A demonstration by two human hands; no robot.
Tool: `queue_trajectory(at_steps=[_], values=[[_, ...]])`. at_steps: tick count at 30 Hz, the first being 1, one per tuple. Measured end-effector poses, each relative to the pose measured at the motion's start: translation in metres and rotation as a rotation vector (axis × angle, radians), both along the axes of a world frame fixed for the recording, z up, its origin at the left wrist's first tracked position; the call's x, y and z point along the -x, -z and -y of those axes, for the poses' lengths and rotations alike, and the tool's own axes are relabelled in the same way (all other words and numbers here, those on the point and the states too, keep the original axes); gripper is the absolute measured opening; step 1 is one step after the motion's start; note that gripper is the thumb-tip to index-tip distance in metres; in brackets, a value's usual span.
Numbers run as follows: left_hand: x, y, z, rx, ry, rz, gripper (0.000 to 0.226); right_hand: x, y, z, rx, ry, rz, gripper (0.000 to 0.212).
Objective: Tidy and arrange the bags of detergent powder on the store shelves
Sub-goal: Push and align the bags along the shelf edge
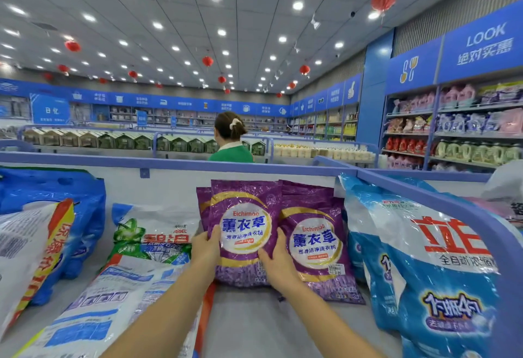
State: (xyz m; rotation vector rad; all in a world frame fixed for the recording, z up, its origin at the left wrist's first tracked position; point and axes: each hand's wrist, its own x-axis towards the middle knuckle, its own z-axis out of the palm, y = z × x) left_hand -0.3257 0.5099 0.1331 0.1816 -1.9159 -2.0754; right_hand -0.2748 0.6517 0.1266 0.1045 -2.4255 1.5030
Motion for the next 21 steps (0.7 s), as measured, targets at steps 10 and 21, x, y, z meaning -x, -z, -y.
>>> queue_trajectory(at_steps=[10,21], values=[[0.003,0.012,0.029,0.353,0.130,-0.048,0.023,0.000,0.009,0.005,-0.002,-0.044,-0.051,0.072],[-0.006,0.019,0.074,0.675,0.420,-0.118,0.066,0.007,0.020,-0.001,0.043,-0.020,-0.083,0.072]])
